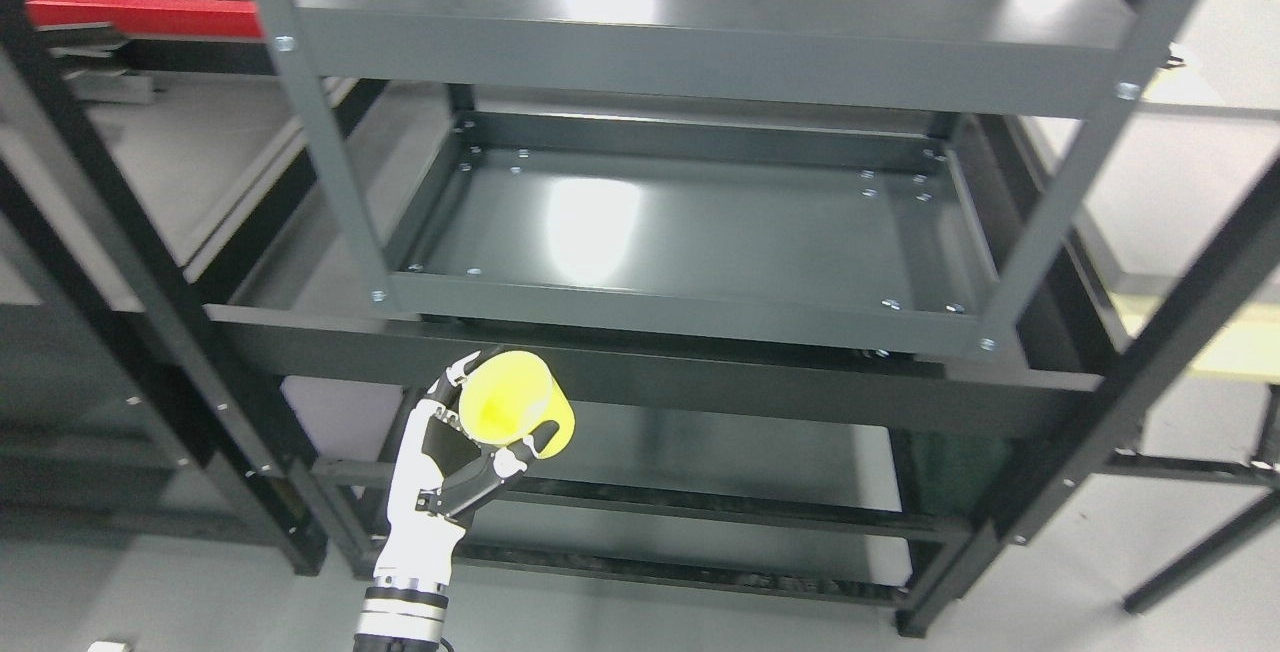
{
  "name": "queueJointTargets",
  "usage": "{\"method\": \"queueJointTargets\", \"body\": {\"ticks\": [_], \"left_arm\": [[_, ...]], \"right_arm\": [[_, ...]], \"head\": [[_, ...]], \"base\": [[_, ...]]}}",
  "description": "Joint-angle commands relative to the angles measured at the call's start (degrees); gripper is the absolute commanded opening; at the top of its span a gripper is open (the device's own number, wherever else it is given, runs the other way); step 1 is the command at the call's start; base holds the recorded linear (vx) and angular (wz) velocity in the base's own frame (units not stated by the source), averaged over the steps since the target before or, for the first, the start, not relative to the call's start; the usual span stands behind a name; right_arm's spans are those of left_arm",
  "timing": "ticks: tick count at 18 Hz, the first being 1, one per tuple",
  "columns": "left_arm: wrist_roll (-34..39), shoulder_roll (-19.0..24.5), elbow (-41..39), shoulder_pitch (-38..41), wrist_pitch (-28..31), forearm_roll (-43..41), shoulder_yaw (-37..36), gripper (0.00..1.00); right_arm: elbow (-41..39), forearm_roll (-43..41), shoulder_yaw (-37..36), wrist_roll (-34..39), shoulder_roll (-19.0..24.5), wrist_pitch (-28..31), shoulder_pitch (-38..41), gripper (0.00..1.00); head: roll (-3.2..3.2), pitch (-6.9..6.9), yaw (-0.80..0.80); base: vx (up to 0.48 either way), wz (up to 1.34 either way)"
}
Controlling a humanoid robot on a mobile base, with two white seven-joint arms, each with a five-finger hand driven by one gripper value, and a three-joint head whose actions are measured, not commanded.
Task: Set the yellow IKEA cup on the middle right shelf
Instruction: 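Hold the cup in the left hand while turning toward the shelving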
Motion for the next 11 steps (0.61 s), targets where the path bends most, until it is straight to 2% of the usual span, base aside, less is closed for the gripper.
{"method": "queueJointTargets", "body": {"ticks": [1, 8, 11], "left_arm": [[-0.09, 1.0, -0.72, -0.17, -2.34, 0.0, -1.18, 0.0], [-0.18, 1.0, -1.96, -6.41, -6.21, 0.0, -3.29, 0.0], [-0.27, 1.0, -1.96, -7.12, -7.0, -0.09, -9.16, 0.01]], "right_arm": [[-0.01, 0.0, 0.0, -0.04, -1.0, 0.02, 0.32, 0.99], [-0.01, 0.0, 0.0, -0.04, -1.0, 0.02, 0.32, 0.99], [-0.01, 0.0, 0.0, -0.04, -1.0, 0.02, 0.32, 0.99]], "head": [[0.0, 0.0, 0.0], [0.0, 0.0, 0.0], [0.0, 0.0, 0.0]], "base": [[-0.027, -0.31], [0.027, -0.03], [0.067, 0.04]]}}
